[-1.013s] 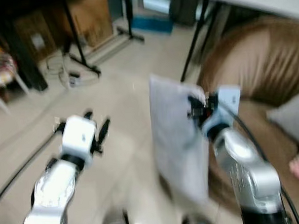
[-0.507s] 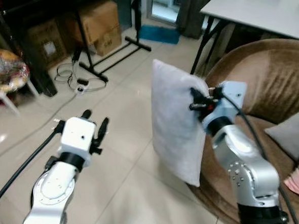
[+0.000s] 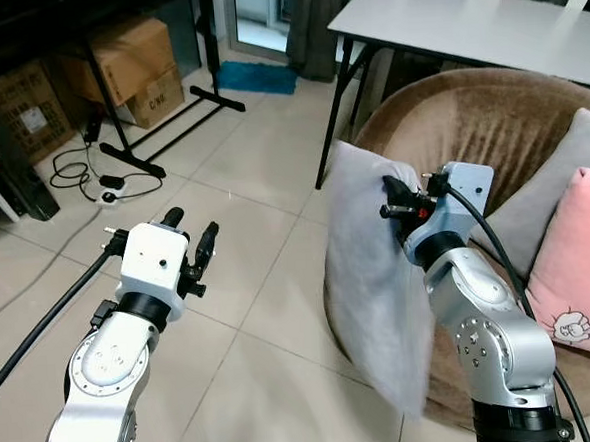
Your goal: Move the pillow to the sofa from floor
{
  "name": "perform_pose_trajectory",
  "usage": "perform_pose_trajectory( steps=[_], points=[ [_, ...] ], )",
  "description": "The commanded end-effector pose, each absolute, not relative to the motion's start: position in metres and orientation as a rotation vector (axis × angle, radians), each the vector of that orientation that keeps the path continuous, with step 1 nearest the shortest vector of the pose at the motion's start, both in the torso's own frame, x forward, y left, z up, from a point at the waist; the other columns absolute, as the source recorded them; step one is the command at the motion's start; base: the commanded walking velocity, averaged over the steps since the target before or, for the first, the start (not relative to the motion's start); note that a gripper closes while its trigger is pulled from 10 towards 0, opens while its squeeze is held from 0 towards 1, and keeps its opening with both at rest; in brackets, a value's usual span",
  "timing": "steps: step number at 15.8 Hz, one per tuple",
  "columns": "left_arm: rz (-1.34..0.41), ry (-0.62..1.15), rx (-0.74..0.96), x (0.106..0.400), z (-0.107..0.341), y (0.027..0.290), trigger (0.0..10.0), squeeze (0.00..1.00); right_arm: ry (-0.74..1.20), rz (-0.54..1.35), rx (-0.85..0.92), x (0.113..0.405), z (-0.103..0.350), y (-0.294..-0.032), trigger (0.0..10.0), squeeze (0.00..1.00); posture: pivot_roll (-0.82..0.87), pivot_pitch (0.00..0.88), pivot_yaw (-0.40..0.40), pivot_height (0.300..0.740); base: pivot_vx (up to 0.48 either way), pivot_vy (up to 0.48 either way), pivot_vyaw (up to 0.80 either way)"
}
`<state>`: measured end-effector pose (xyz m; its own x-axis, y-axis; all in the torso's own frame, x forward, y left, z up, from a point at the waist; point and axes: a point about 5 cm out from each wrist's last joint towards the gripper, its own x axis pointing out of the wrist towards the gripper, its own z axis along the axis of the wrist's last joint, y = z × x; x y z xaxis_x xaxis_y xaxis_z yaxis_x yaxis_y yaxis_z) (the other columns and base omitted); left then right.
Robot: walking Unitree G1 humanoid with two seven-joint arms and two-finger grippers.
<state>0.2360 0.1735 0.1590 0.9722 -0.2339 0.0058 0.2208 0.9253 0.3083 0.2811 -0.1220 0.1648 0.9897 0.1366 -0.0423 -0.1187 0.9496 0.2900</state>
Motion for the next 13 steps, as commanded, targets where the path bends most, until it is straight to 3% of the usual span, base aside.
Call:
perform_pose_trajectory(
  steps=[1,8,13],
  points=[
    [-0.237,-0.051,0.304,0.2360,0.1629,0.1732,10.0,0.00,-0.009,0.167,0.293,0.2815,0.1787,-0.1186,10.0,0.00,0.04,0.000,-0.046,0.740,0.289,0.000,0.00],
    [-0.249,-0.048,0.301,0.2372,0.1649,0.1736,10.0,0.00,-0.002,0.157,0.290,0.2828,0.1759,-0.1198,10.0,0.00,0.04,0.000,-0.041,0.740,0.292,0.000,0.00],
    [-0.252,-0.048,0.302,0.2375,0.1656,0.1735,10.0,0.00,0.001,0.162,0.281,0.2840,0.1752,-0.1193,10.0,0.00,0.05,0.000,-0.042,0.740,0.309,0.000,-0.78]
  ],
)
